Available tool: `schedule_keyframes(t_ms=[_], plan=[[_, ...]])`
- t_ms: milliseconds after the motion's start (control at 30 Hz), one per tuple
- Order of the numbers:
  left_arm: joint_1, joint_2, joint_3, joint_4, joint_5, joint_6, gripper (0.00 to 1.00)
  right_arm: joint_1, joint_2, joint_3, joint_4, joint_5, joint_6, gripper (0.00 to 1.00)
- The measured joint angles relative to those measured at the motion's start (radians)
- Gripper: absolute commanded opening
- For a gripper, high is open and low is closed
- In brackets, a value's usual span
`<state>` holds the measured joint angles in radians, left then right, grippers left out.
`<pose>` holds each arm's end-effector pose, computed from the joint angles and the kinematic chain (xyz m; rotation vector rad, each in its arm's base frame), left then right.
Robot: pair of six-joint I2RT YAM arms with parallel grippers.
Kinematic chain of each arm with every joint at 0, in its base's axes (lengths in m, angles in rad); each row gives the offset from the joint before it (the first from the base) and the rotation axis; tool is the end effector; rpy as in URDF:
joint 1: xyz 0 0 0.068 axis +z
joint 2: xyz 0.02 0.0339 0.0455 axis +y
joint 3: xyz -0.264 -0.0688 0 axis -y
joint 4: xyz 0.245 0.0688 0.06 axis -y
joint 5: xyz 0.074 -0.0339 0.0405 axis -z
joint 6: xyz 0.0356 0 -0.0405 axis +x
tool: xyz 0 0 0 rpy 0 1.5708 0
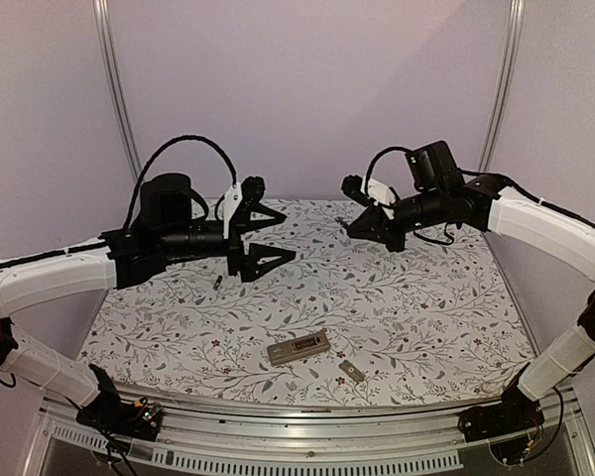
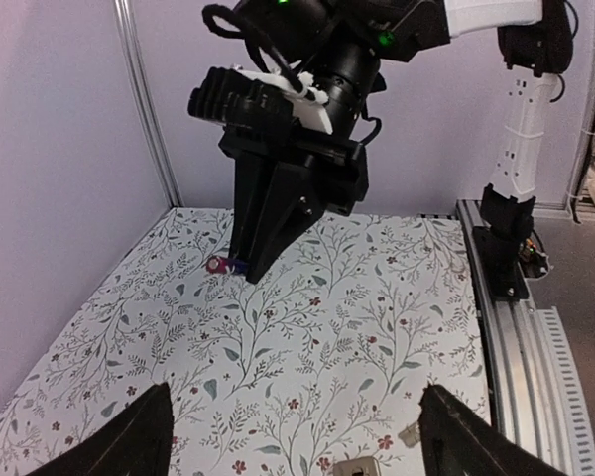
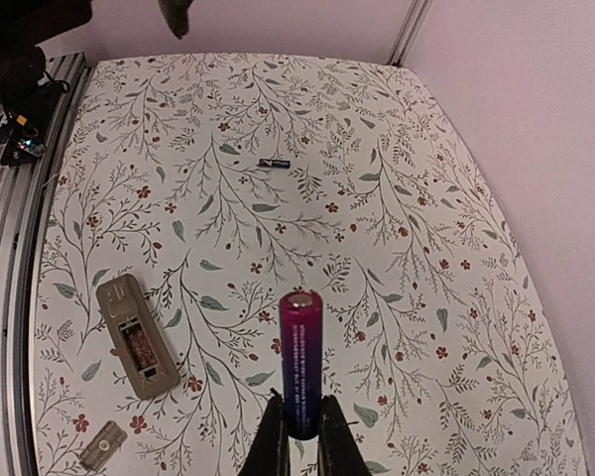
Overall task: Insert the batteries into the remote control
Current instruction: Pass from the right arm to the left
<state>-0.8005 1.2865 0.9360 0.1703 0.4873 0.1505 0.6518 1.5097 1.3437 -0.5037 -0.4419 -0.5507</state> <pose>0.1972 -0.2272 0.3202 1.1424 1.4127 -0.8930 0.2600 0.2175 0.3298 -1.4463 1.6845 0.5491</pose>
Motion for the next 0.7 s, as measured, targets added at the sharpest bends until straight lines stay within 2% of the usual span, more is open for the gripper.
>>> schedule_keyframes(t_ms=[100,233,333,500,700], plan=[[0.074,0.078,0.093,-0.007,0.074,0.026,0.84,0.0,0.038,0.063,0.004,-0.034,-0.127,0.0],[0.131,0.183,0.23,-0.028,0.122,0.033,0.84,-0.006,0.077,0.109,0.004,-0.082,-0.206,0.0],[0.139,0.216,0.27,-0.034,0.157,0.032,0.84,-0.015,0.087,0.109,-0.001,-0.107,-0.221,0.0],[0.139,0.257,0.316,-0.048,0.205,0.043,0.72,-0.022,0.103,0.109,0.001,-0.119,-0.223,0.0],[0.139,0.344,0.374,-0.085,0.257,0.097,0.65,-0.021,0.167,0.126,0.003,-0.107,-0.201,0.0]])
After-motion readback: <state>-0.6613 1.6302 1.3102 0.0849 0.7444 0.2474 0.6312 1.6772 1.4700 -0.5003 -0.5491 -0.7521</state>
